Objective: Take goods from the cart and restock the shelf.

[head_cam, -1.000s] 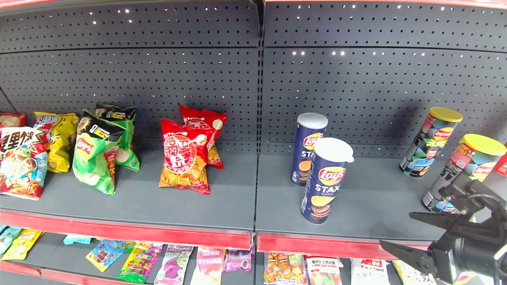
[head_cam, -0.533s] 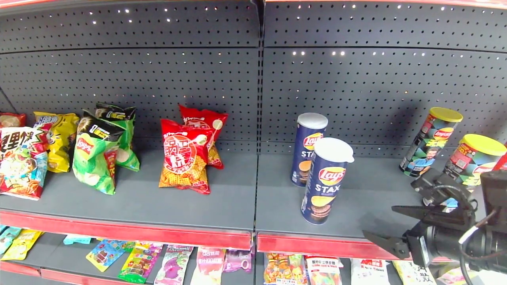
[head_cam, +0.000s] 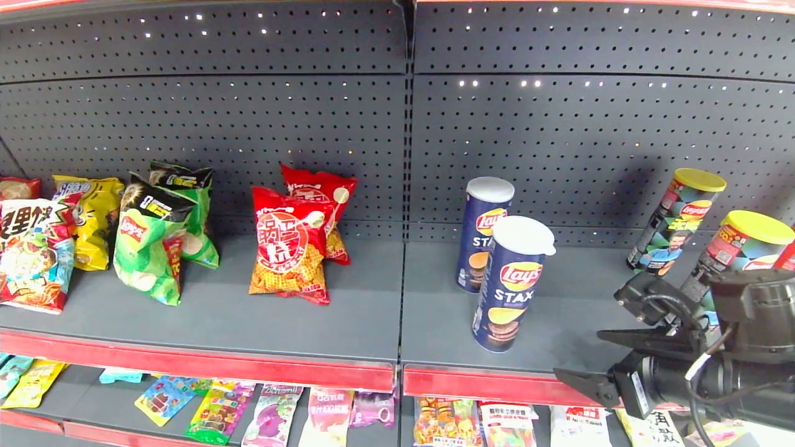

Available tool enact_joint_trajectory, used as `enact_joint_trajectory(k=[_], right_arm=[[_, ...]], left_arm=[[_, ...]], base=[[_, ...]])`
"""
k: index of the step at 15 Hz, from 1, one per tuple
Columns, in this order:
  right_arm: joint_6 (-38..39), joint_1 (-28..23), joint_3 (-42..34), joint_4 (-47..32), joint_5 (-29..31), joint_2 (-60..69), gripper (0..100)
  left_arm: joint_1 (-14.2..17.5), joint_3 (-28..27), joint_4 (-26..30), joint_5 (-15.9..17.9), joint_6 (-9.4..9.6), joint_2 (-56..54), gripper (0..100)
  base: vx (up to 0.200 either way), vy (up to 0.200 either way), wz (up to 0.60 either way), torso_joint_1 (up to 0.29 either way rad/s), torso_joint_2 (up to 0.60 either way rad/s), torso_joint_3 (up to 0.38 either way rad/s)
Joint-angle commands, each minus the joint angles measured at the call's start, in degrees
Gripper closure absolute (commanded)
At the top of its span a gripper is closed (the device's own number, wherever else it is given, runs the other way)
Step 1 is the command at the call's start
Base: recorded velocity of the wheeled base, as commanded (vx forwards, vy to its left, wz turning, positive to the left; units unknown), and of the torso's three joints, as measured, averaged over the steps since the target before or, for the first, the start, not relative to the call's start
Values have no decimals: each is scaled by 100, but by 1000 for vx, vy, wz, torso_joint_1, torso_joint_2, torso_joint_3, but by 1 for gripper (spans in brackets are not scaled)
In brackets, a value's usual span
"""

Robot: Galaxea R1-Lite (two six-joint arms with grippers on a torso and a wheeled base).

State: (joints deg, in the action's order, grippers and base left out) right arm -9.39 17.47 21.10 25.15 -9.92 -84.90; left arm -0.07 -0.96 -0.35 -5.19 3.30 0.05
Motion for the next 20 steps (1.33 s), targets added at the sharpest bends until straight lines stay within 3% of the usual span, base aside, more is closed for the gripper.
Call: enact_joint_trajectory(k=[1, 8, 11, 20], right_arm=[[-2, 2, -10, 104, -1, -264, 0], [-2, 2, 69, 245, -1, -739, 0], [-2, 2, 69, 878, 17, -1126, 0], [253, -42, 535, 904, 17, -1460, 0]], left_arm=[[-1, 0, 0, 1, 4, 13, 0], [-1, 0, 0, -8, -14, 13, 0], [-1, 0, 0, -8, -5, 13, 0], [-1, 0, 0, 1, 4, 13, 0]], base=[[0, 0, 0, 0, 0, 0], [0, 0, 0, 0, 0, 0], [0, 0, 0, 0, 0, 0], [0, 0, 0, 0, 0, 0]])
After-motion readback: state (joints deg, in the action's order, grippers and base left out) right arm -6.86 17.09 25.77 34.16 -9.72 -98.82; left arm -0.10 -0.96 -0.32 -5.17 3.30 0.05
